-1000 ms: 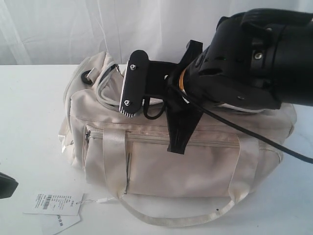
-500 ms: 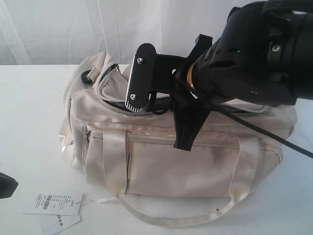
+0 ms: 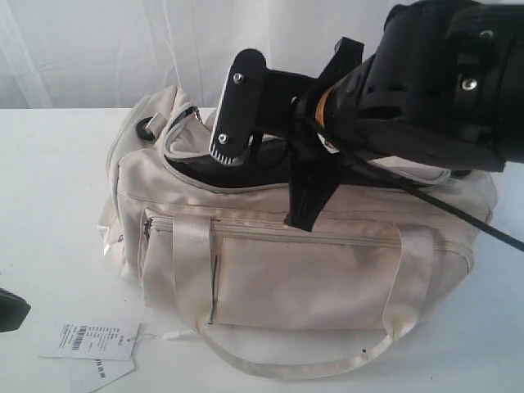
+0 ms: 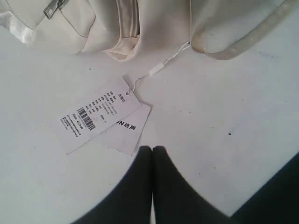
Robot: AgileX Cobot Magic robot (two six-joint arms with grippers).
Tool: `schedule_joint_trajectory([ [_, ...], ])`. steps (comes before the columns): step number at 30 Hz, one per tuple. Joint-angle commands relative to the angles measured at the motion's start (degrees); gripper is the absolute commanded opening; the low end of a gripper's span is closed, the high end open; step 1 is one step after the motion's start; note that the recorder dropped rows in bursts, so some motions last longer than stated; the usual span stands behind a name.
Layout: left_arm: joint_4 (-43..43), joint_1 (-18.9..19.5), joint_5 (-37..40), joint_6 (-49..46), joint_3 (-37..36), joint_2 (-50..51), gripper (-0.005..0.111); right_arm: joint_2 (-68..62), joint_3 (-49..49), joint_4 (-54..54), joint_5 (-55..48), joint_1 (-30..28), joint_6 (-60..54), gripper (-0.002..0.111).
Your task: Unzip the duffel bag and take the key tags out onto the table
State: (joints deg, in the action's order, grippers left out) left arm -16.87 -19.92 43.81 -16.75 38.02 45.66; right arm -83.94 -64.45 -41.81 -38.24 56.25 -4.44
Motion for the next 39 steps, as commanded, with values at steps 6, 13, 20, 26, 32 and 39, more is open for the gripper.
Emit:
schedule_joint_trajectory([
  [6, -1.1, -0.14, 0.44, 0.29, -0.27, -0.58, 0.0, -10.07, -8.51, -7.7, 10.85, -10.96, 7.21, 0.0],
  [13, -1.1, -0.14, 0.44, 0.29, -0.27, -0.58, 0.0, -26.72, -29.33, -7.97, 15.68, -19.95, 6.41, 0.0],
  [20, -1.1, -0.14, 0.44, 0.12, -0.27, -0.58, 0.0, -38.97, -46.05, -7.52, 16.2, -23.68, 2.36, 0.0],
  [26, -1.1, -0.14, 0.44, 0.12, -0.27, -0.58, 0.0, -43.66, -52.15, -0.42, 16.5, -24.86, 1.62, 0.0],
  [32, -1.1, -0.14, 0.44, 0.12, -0.27, -0.58, 0.0, -46.05, -52.43, 0.25, 14.74, -25.51, 1.86, 0.018],
  [39, -1.1, -0.14, 0.44, 0.12, -0.27, -0.58, 0.0, -45.96, -52.43, -0.3, 14.55, -25.5, 2.1, 0.067],
])
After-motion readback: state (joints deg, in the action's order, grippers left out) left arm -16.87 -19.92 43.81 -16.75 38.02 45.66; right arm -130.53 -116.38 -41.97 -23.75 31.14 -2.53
